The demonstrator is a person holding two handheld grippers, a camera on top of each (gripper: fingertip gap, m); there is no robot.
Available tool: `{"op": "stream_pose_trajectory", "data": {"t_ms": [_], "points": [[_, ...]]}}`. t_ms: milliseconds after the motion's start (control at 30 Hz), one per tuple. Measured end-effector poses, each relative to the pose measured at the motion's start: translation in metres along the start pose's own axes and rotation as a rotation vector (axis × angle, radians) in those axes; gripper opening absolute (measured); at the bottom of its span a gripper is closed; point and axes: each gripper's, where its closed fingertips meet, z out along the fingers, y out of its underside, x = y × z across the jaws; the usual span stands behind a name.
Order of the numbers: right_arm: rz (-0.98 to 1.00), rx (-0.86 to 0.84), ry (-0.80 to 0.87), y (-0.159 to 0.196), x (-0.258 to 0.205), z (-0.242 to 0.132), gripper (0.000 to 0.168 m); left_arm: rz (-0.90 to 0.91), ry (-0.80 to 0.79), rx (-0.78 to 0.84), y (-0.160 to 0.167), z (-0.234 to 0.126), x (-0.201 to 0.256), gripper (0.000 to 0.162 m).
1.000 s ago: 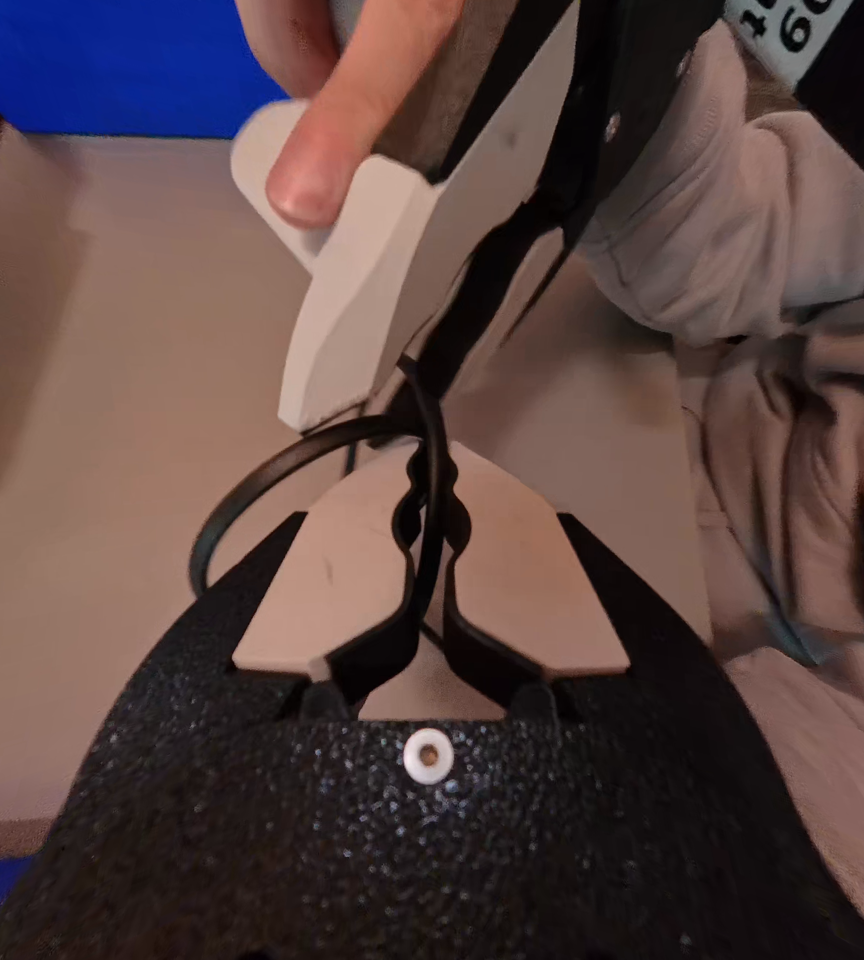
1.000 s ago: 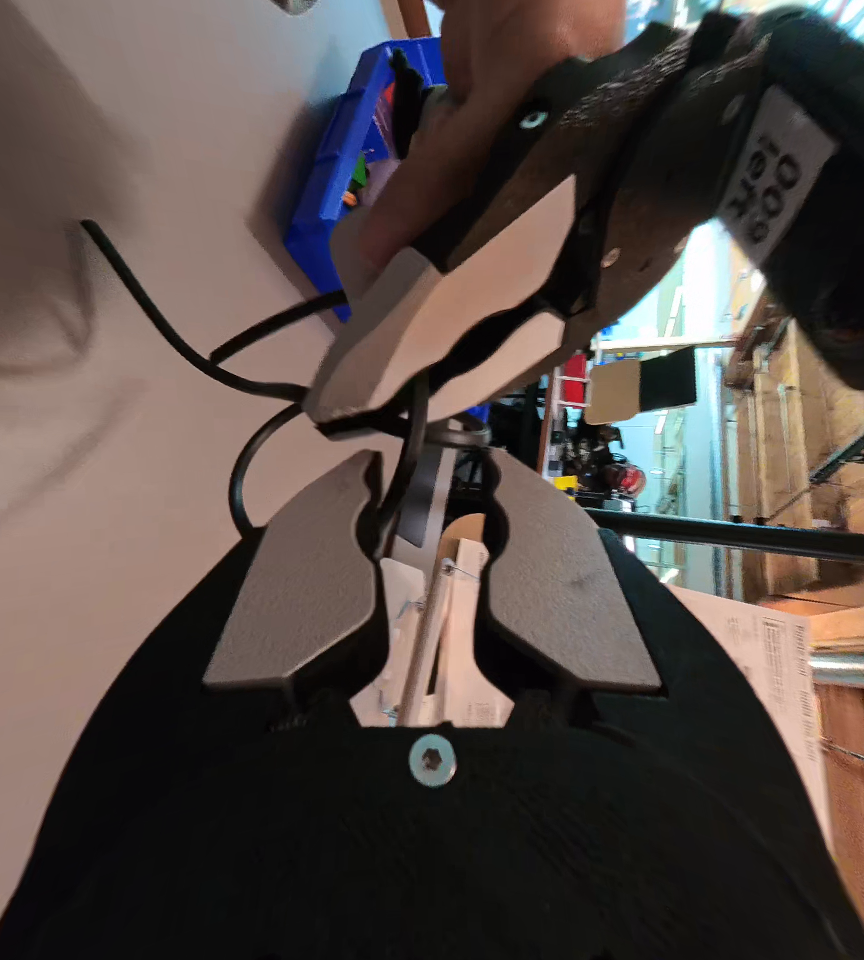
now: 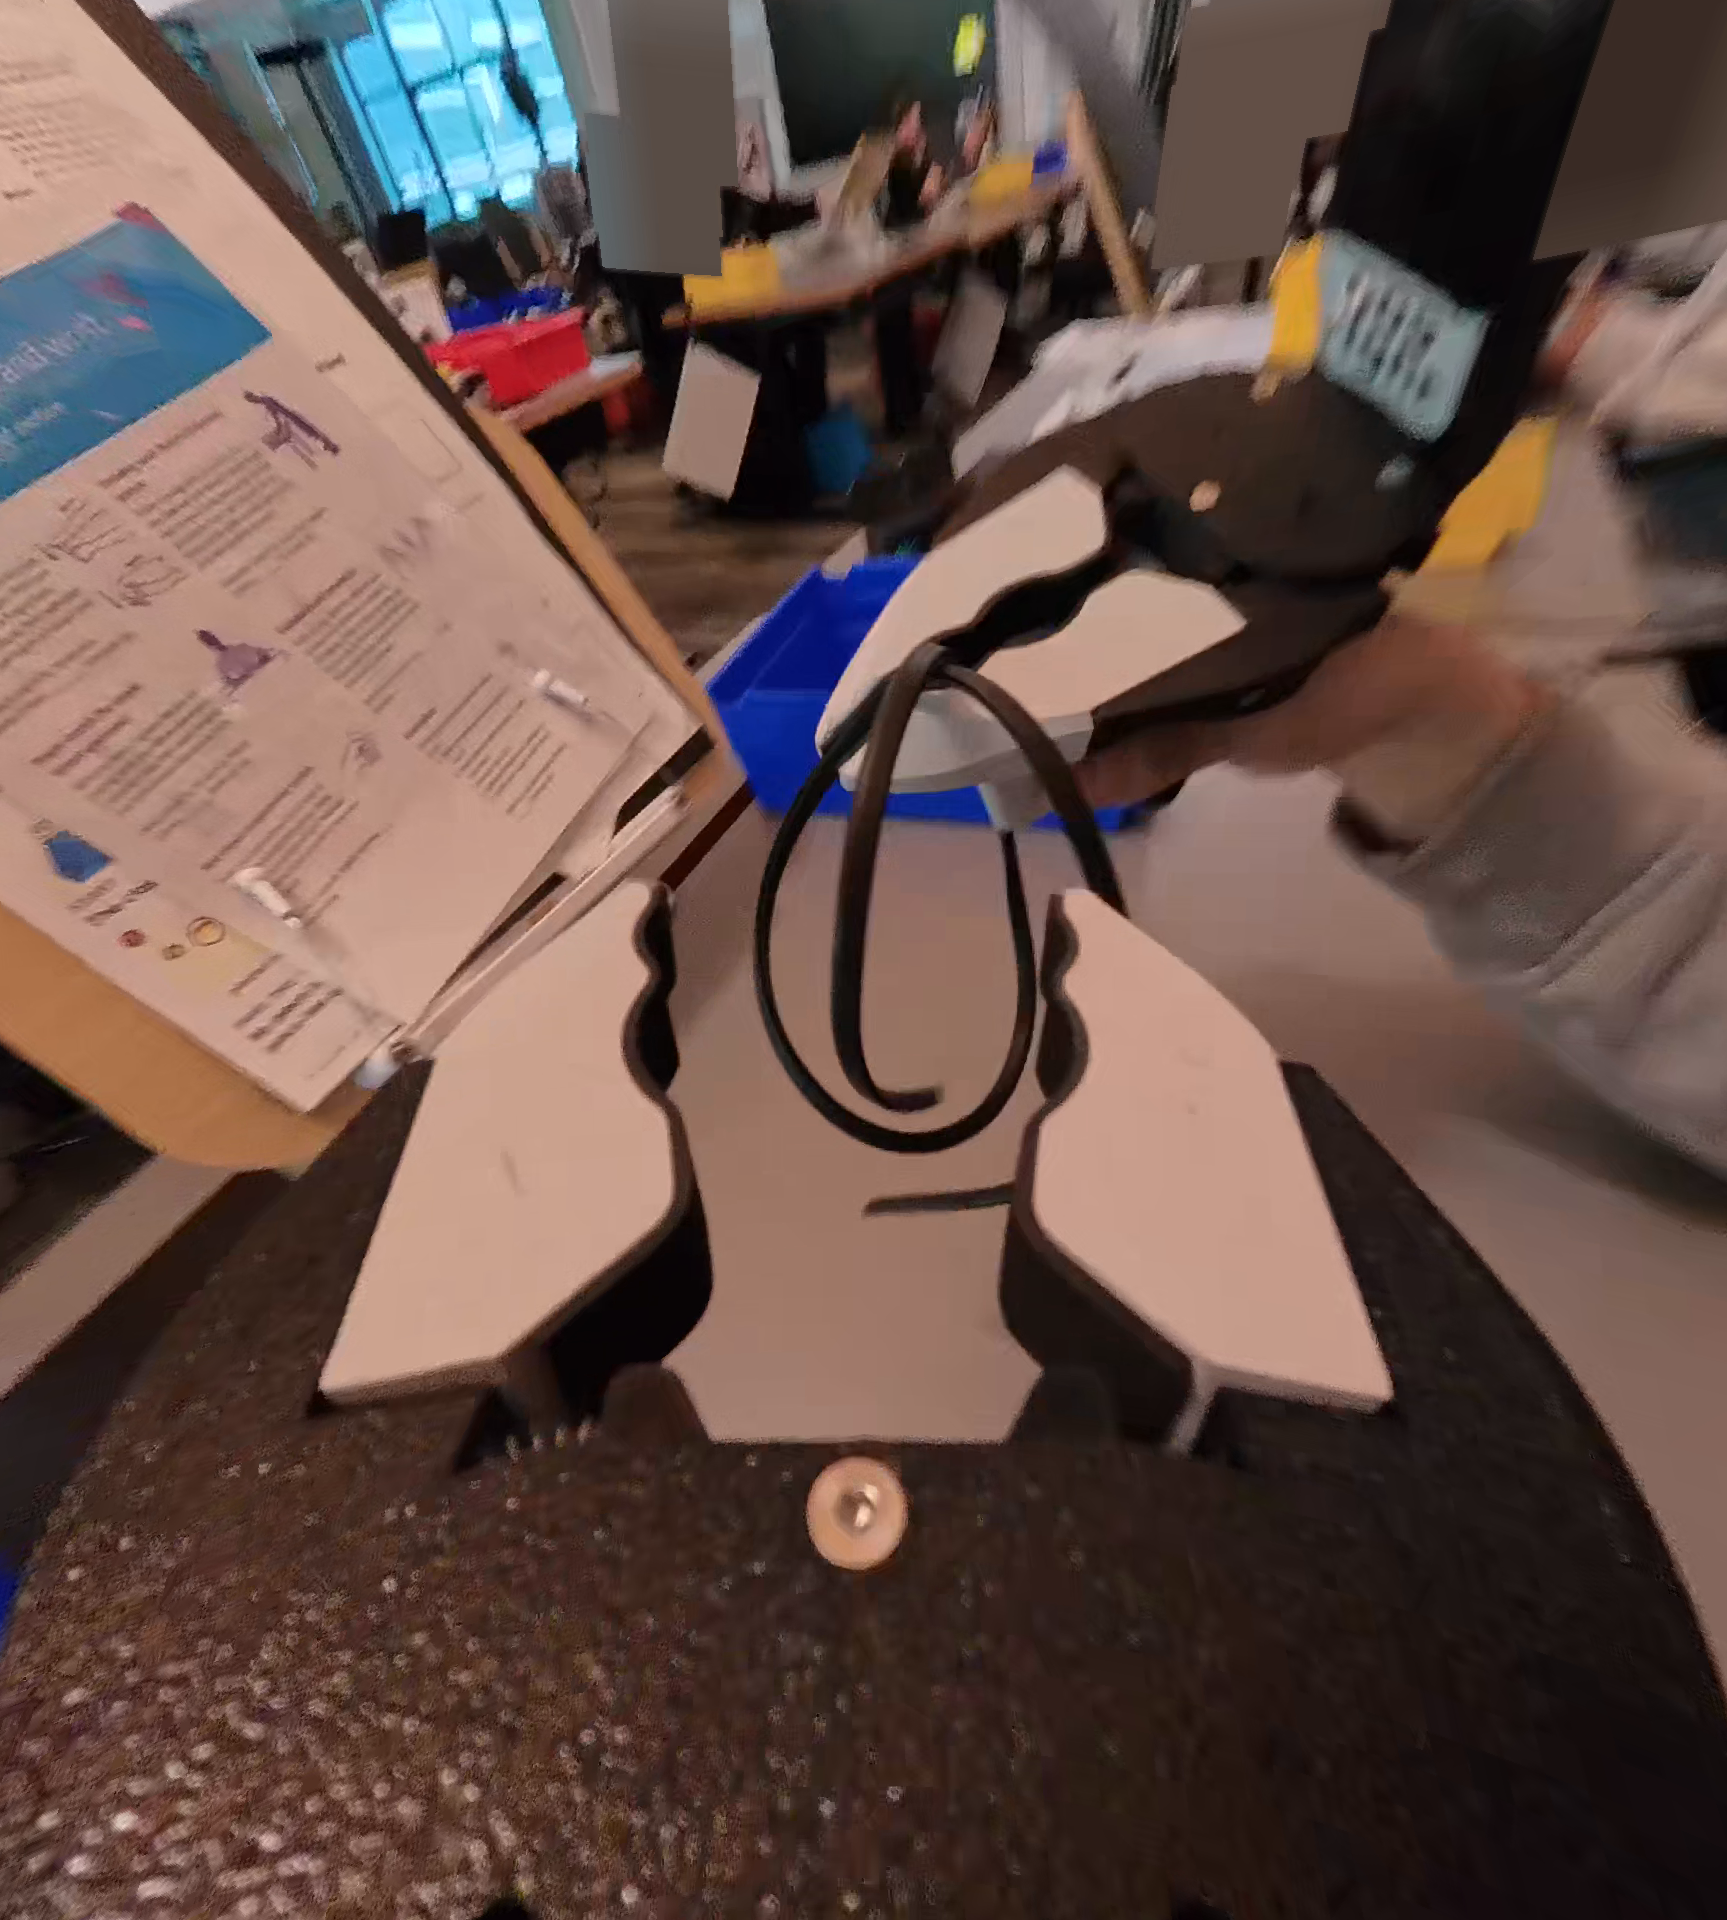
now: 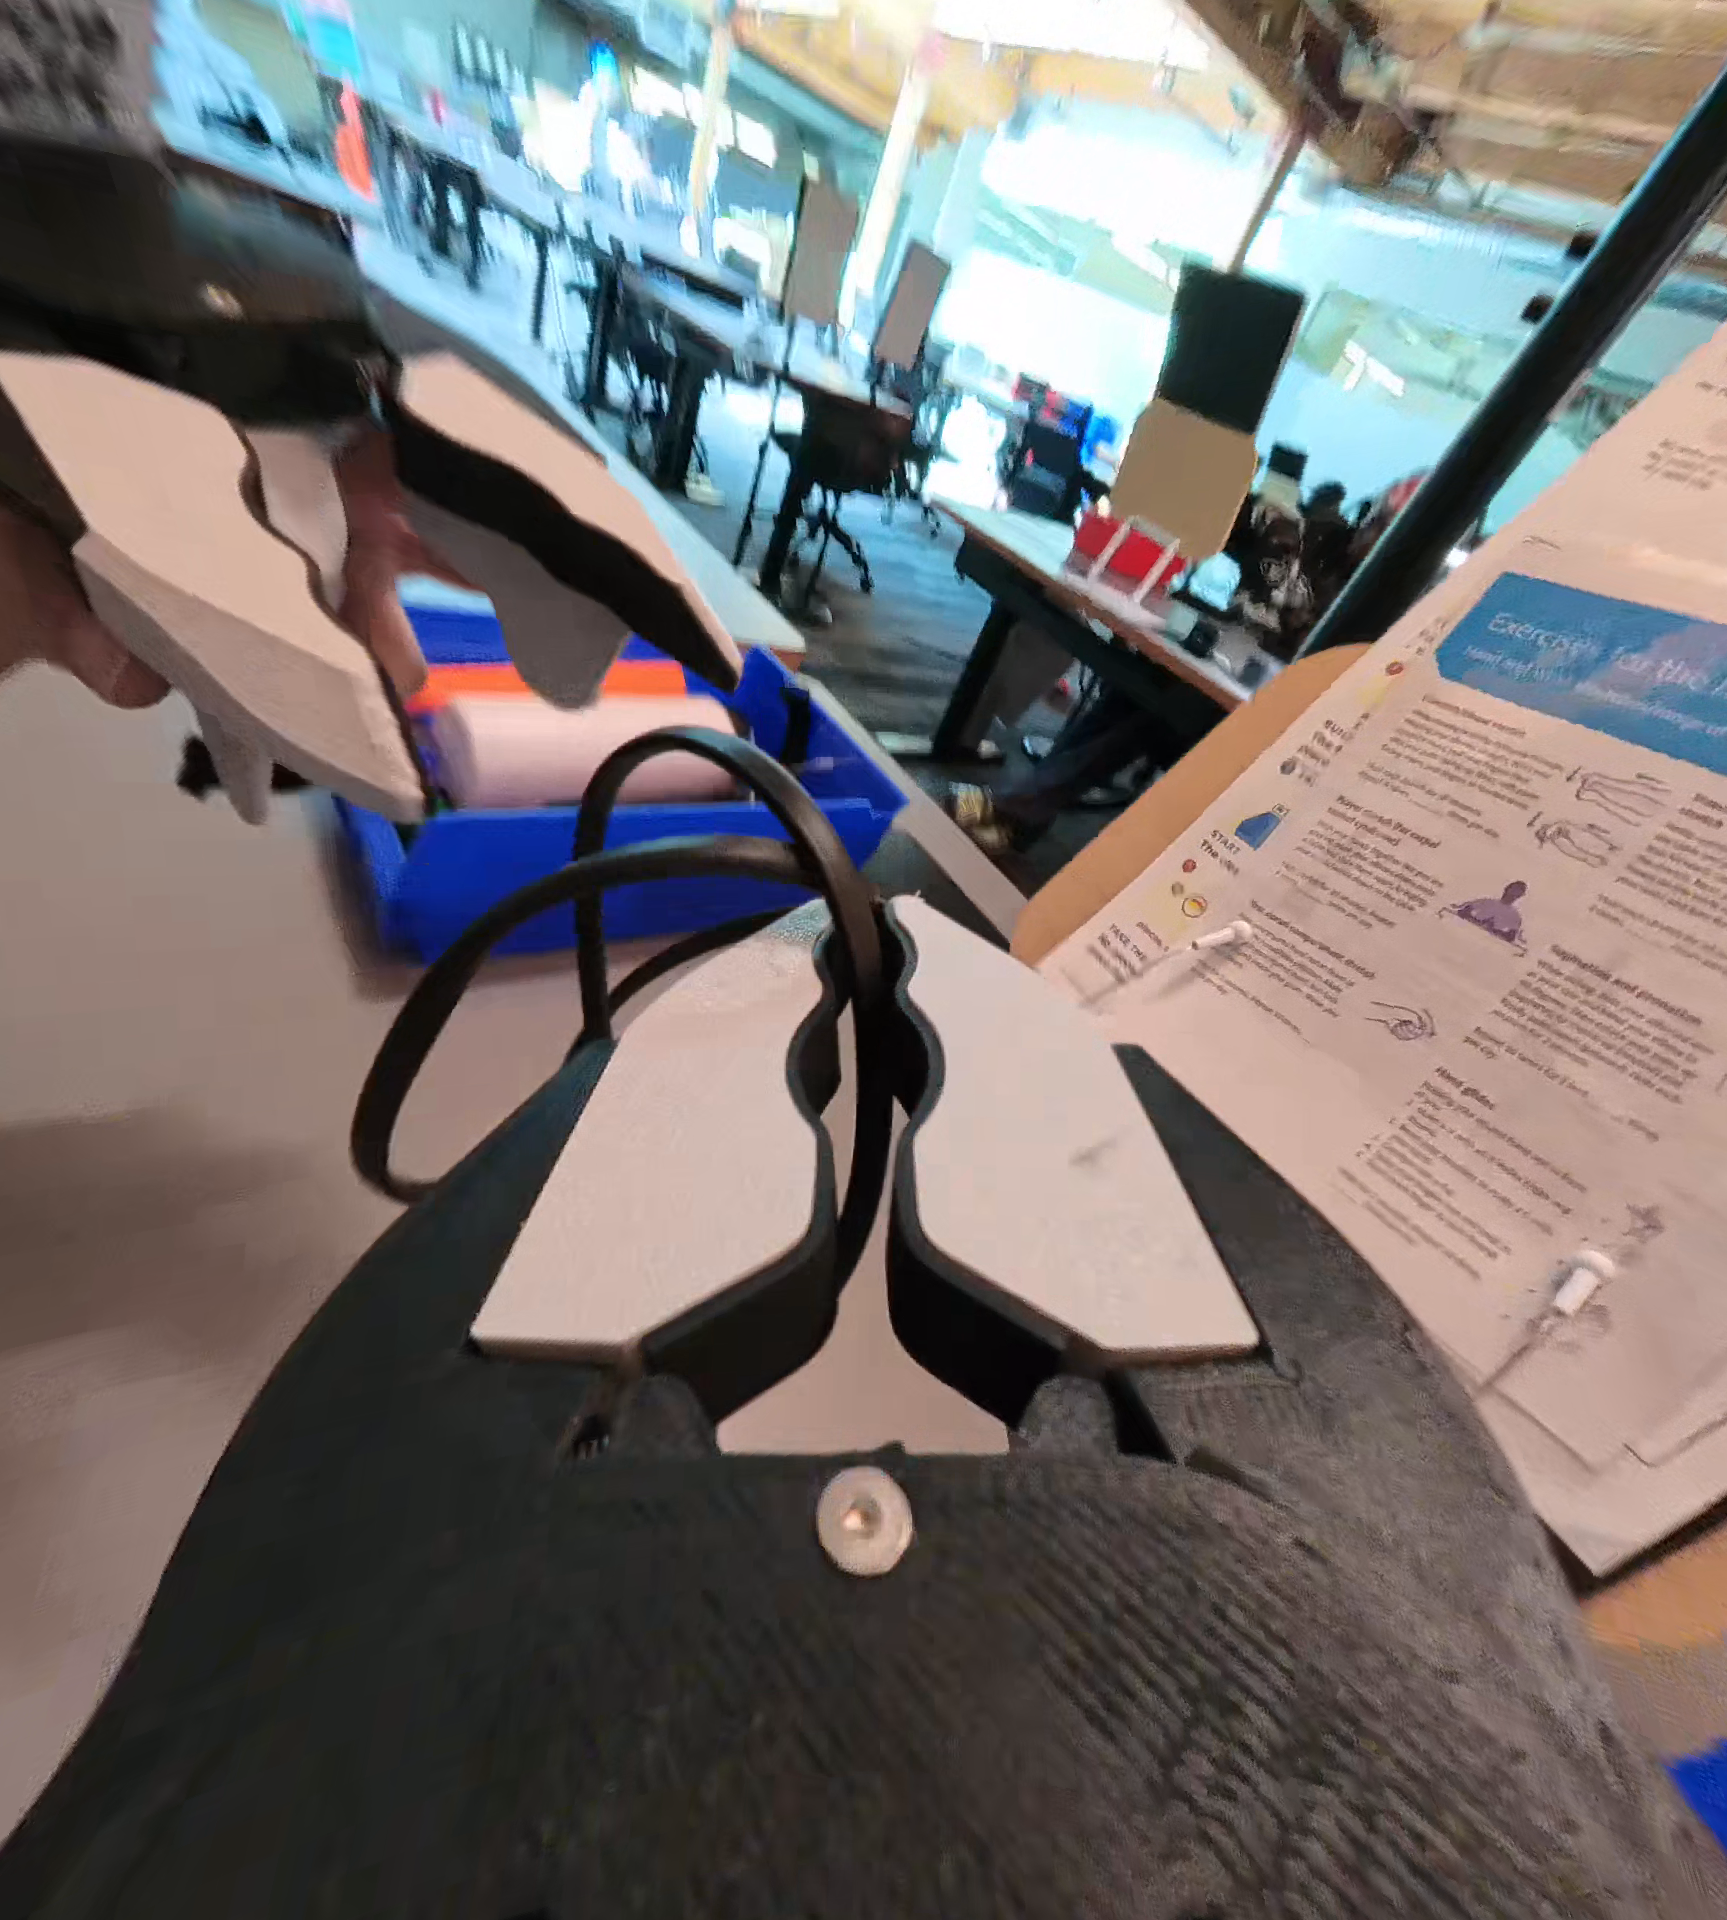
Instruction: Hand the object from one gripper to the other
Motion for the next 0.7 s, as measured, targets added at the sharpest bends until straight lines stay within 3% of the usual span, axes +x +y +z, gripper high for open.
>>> {"op": "stream_pose_trajectory", "data": {"t_ms": [33, 200, 400, 467, 700], "points": [[0.005, 0.060, -0.029, -0.006, -0.001, -0.005, 0.004, -0.058, 0.040, 0.051, -0.006, -0.003, 0.001, 0.070], [0.004, 0.285, -0.316, -0.024, -0.029, -0.033, 0.004, -0.314, 0.294, 0.181, -0.015, -0.013, 0.012, 0.070], [-0.229, 0.298, -0.453, -0.012, -0.060, -0.043, 0.004, -0.315, 0.417, 0.089, -0.006, 0.006, 0.037, 0.063], [-0.209, 0.266, -0.478, -0.008, -0.063, -0.042, 0.004, -0.213, 0.355, 0.072, -0.008, 0.013, 0.042, 0.061], [-0.036, 0.085, -0.637, 0.016, -0.075, -0.042, 0.004, 0.451, 0.146, -0.045, -0.004, 0.015, 0.065, 0.046]]}}
